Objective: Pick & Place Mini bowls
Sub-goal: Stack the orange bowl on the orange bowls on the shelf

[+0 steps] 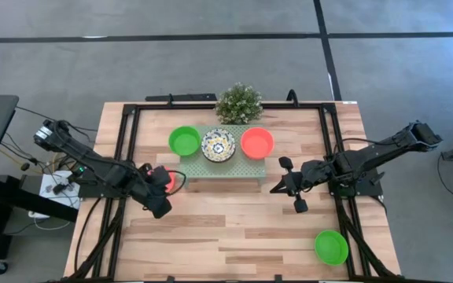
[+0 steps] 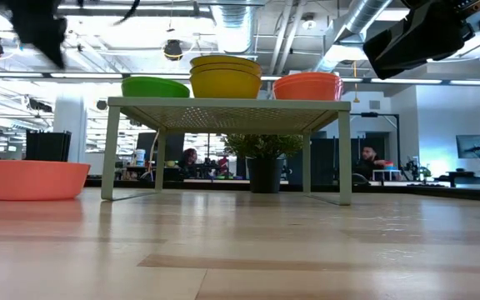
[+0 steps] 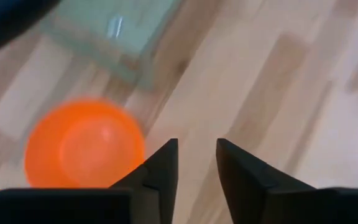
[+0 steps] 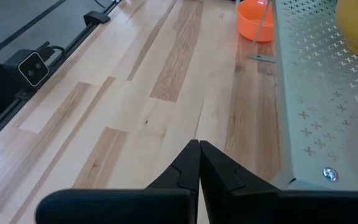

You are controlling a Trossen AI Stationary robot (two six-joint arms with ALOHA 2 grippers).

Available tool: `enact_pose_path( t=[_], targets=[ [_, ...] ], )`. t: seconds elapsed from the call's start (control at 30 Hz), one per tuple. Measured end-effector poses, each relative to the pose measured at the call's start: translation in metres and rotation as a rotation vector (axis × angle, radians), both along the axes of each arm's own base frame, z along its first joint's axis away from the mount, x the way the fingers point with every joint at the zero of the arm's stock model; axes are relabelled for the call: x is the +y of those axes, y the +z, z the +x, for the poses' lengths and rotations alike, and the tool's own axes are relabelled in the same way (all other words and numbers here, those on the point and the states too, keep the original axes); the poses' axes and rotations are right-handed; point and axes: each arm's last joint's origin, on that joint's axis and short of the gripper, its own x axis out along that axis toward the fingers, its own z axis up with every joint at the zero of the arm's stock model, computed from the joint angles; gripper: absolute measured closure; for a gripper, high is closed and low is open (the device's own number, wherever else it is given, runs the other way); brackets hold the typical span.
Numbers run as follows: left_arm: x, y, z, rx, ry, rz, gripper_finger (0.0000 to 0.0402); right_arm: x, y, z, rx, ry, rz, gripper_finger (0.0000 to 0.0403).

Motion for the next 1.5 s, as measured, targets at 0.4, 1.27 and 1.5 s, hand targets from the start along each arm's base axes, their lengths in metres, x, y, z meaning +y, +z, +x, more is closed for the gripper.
enact_pose_path(
  t=[0.4,1.27,1.5],
  targets=[
    [0.008,-0.077,-0.015,0.118,0.041,-0.011,0.0257,0.001,0.01,0.011,-0.172,-0.026,-0.082,0.0392],
    [-0.005,-0.099,-0.011,-0.062,-0.015,-0.099,0.0391,0.015,0.0,0.054,-0.224,0.055,-0.235,0.0237],
    [-0.049,-0.047,0.003,-0.342,-0.232,-0.26,0.0393,0.018,-0.006,0.062,-0.24,0.062,-0.226,0.0245]
  ],
)
